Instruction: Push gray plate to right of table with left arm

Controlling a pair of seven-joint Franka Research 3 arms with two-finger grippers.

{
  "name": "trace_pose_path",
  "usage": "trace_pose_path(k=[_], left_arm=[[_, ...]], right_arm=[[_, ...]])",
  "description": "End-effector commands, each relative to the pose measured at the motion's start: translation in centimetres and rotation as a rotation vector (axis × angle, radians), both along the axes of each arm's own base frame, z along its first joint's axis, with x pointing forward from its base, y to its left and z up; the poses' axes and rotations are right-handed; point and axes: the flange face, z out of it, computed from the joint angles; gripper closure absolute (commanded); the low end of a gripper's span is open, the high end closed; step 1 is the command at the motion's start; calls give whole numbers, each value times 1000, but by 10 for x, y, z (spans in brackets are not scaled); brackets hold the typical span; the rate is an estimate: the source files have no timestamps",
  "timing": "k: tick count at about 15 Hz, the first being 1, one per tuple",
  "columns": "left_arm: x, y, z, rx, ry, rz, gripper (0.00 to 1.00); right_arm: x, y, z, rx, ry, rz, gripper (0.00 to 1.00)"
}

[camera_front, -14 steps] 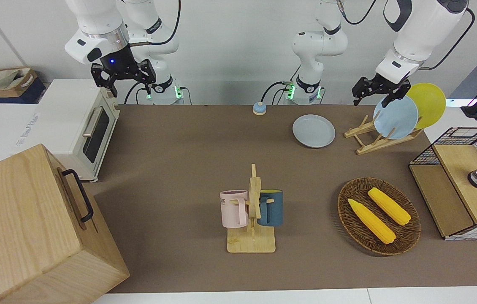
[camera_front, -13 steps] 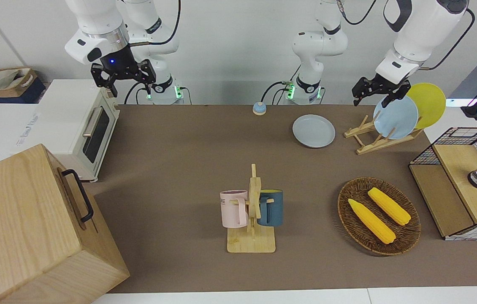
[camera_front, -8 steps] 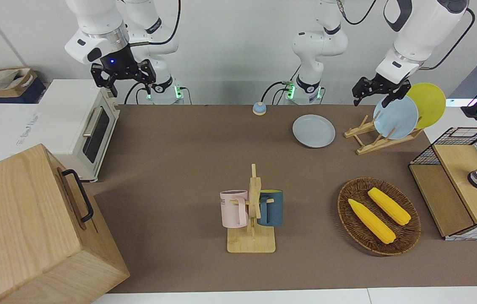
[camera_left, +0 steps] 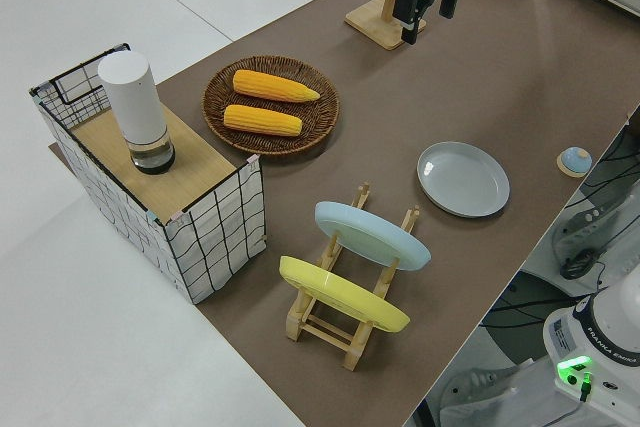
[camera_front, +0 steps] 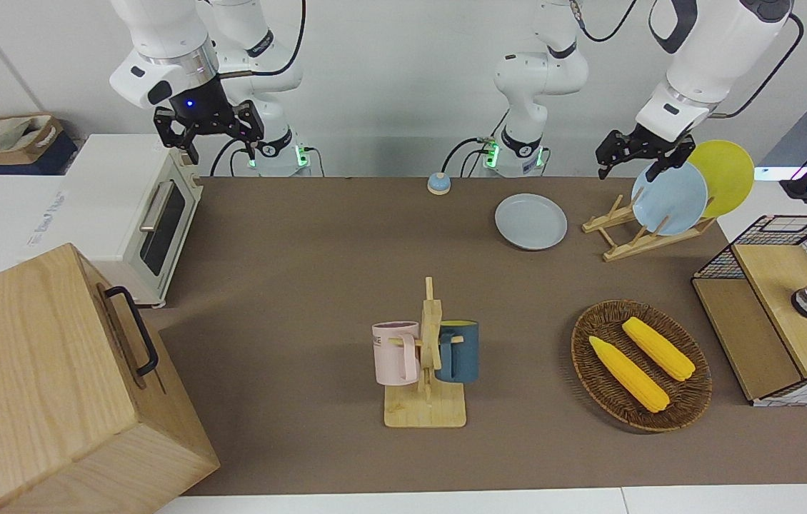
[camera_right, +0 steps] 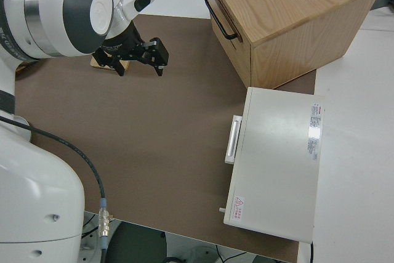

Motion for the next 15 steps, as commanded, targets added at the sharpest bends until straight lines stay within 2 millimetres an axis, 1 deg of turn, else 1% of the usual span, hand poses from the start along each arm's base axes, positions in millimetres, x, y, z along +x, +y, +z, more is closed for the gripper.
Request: trace_pose_path(k=[1, 3, 5, 6, 9, 11, 13, 15], left_arm=[[-2, 2, 2, 9, 12, 9, 7], [-5, 2, -6, 8, 30, 9, 7], [-9, 4, -6, 6, 33, 15, 7], [-14, 7, -9, 4, 36, 21, 7], [-36, 10, -21, 0, 23, 26, 7], [-55, 9, -36, -2, -5, 25, 7], [-78, 9, -56, -5, -34, 26, 7], [-92, 10, -75, -9, -51, 21, 7]], right_arm=[[-4, -2, 3, 7, 6, -2, 17], [-4, -2, 3, 7, 4, -3, 17], [-3, -3, 3, 7, 4, -5, 17], [-4, -2, 3, 7, 6, -2, 17], [-4, -2, 3, 7, 6, -2, 17], [-3, -3, 3, 7, 6, -5, 17], [-4, -2, 3, 7, 6, -3, 17], [-4, -2, 3, 7, 4, -2, 17]])
